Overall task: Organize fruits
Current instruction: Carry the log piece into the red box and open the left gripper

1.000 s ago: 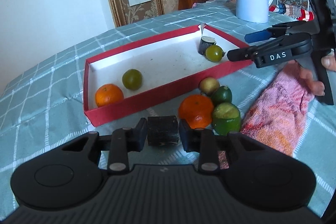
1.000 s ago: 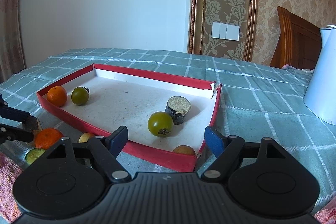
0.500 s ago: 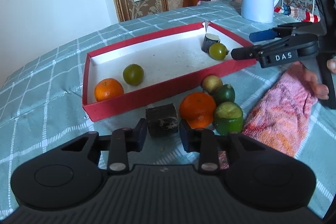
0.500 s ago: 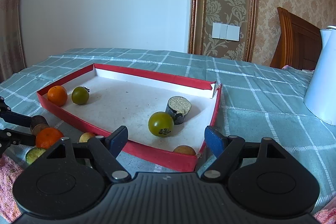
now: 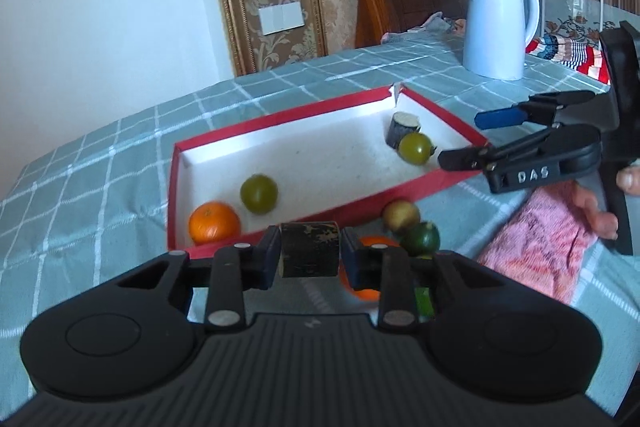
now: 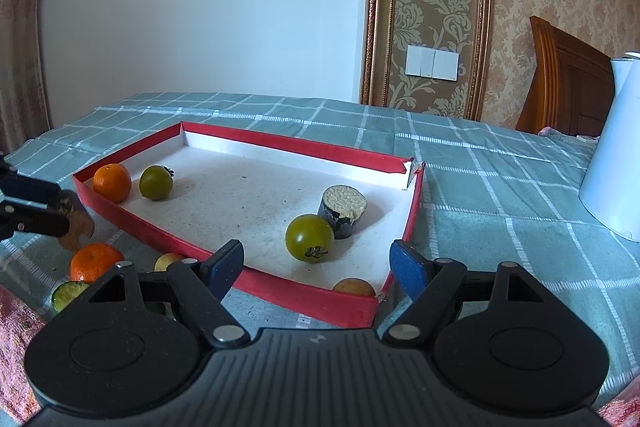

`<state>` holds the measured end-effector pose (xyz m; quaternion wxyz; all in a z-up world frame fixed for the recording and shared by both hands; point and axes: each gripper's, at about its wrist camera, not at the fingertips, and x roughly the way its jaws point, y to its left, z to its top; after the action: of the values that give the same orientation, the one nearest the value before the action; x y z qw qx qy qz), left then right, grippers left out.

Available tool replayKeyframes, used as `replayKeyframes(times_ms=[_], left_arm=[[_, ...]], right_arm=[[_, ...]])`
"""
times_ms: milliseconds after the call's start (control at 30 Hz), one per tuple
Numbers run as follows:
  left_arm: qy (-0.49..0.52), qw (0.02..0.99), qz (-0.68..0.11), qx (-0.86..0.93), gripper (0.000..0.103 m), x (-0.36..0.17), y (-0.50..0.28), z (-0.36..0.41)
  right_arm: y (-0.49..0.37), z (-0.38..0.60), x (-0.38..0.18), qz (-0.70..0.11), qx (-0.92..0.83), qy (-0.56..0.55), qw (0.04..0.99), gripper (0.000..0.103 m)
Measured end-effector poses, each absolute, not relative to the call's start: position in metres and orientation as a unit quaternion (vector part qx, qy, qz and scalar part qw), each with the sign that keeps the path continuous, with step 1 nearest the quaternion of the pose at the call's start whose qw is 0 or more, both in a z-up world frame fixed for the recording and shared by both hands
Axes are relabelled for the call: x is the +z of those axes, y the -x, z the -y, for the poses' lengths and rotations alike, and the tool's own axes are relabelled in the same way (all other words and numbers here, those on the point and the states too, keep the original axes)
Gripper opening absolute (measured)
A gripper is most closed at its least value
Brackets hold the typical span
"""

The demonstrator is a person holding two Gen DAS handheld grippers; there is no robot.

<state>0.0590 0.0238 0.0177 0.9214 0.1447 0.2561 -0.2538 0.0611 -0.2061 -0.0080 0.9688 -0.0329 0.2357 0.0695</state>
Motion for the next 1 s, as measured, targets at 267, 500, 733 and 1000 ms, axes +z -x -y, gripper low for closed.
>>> replayKeyframes(times_ms=[267, 500, 733, 1000], left_arm=[[-0.13, 0.924, -0.253, -0.257, 0.029, 0.026, -0.093, 0.0], [-0.112, 0.931, -0.266, -0.223, 0.029, 0.02, -0.136, 0.017], [-0.1, 0.934, -0.273, -0.208, 0.029, 0.012, -0.17, 0.027], [-0.086, 0.938, -0.287, -0.172, 0.029, 0.001, -0.203, 0.029]], right_arm=[[-0.061, 0.207, -0.007, -0.235, 0.067, 0.032, 0.969, 0.08], [-0.061, 0.206, -0.006, -0.233, 0.065, 0.035, 0.97, 0.08], [-0.06, 0.202, -0.006, -0.23, 0.068, 0.041, 0.97, 0.08], [-0.06, 0.199, -0.008, -0.234, 0.075, 0.047, 0.968, 0.08]])
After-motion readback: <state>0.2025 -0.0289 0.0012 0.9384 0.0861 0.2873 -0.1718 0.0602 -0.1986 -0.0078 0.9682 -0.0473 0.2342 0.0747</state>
